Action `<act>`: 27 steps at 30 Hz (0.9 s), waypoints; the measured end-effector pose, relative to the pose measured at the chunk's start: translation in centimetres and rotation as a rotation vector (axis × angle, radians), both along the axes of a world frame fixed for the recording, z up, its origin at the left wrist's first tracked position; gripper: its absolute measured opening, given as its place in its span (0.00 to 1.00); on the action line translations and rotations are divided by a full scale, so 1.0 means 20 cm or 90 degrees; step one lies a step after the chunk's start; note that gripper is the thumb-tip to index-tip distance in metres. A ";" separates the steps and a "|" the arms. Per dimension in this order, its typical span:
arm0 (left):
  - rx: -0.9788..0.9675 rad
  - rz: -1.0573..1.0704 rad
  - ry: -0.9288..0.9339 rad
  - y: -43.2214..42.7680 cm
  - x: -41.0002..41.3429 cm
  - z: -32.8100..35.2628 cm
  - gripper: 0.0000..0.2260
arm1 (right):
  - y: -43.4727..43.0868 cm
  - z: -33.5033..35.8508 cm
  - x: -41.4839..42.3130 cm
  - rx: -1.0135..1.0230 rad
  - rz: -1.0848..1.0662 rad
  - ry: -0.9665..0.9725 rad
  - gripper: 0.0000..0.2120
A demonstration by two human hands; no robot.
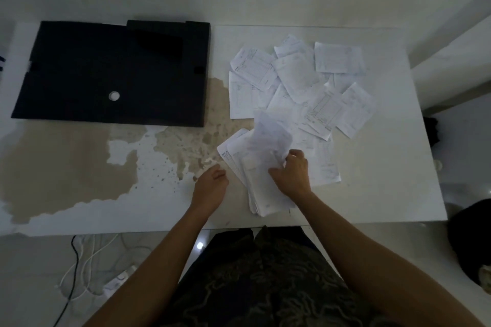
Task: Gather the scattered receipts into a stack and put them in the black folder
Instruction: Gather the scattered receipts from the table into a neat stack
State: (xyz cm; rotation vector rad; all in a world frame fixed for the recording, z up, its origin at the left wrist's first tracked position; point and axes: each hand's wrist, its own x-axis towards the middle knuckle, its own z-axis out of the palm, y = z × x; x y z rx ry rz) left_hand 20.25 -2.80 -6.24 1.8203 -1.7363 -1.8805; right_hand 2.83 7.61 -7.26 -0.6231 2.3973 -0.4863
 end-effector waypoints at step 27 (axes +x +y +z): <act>0.177 0.189 0.176 0.09 0.09 -0.02 0.18 | -0.17 0.01 0.17 -0.037 0.070 -0.024 0.07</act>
